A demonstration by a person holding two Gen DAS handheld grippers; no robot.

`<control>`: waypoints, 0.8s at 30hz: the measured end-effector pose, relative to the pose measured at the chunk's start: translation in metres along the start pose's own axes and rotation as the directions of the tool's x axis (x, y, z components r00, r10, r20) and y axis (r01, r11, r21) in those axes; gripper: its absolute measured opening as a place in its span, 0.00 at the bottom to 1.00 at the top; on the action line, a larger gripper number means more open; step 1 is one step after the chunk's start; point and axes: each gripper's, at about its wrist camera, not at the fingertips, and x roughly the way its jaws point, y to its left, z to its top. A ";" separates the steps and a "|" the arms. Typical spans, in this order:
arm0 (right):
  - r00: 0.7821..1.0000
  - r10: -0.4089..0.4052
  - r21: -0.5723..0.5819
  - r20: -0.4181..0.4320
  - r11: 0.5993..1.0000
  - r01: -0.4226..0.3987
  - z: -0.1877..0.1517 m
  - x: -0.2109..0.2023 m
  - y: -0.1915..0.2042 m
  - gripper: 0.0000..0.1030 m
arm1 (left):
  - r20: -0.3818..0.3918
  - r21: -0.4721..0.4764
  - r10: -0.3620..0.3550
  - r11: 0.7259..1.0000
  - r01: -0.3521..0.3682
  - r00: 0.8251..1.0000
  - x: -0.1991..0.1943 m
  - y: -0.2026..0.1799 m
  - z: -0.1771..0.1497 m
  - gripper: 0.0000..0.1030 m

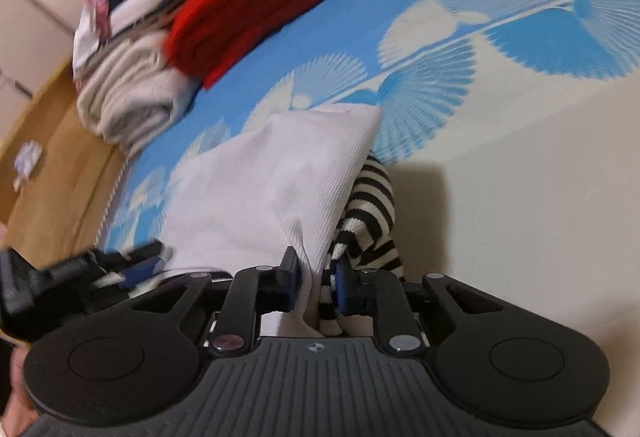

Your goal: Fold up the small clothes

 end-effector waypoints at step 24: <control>0.970 -0.168 -0.146 -0.176 0.979 0.143 -0.027 0.004 -0.009 0.01 | -0.255 0.338 0.159 0.939 -0.067 0.954 -0.010 -0.011 -0.067 0.54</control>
